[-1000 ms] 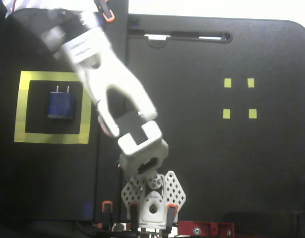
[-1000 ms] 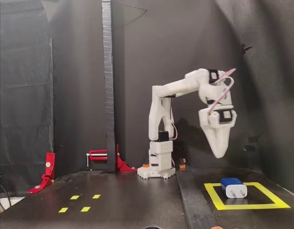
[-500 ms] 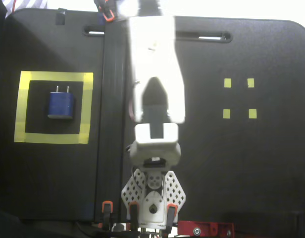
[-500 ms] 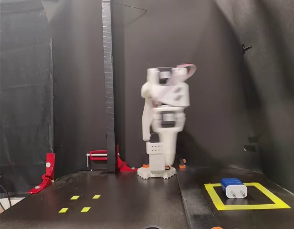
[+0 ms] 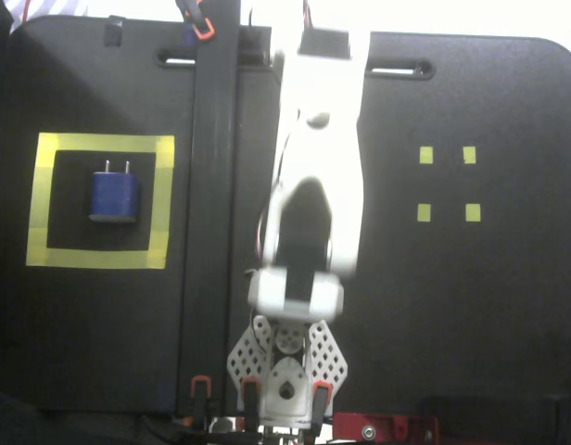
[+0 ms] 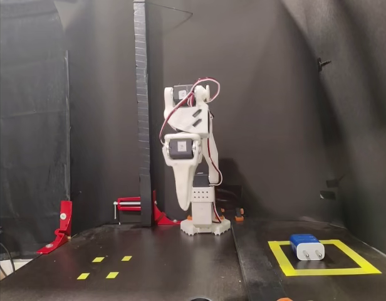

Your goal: Grasp the block and place it in the designated area.

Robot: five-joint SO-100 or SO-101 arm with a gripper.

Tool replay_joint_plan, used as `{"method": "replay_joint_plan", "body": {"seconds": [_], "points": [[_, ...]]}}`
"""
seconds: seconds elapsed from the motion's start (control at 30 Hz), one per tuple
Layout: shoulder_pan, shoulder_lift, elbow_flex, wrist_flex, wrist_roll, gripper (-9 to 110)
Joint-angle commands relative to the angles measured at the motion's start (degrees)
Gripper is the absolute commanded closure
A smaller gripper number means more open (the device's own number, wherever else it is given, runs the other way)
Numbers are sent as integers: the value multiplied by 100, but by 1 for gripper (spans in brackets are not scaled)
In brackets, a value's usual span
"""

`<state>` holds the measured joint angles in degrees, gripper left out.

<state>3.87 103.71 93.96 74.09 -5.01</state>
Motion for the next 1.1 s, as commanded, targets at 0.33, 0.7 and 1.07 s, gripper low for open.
{"method": "replay_joint_plan", "body": {"seconds": [0.33, 0.7, 1.07], "points": [[-35, 3568, 3630, -3006, -264, 102], [-114, 5968, 6205, -5054, -264, 102], [-272, 7770, 8271, -5889, -360, 102]]}}
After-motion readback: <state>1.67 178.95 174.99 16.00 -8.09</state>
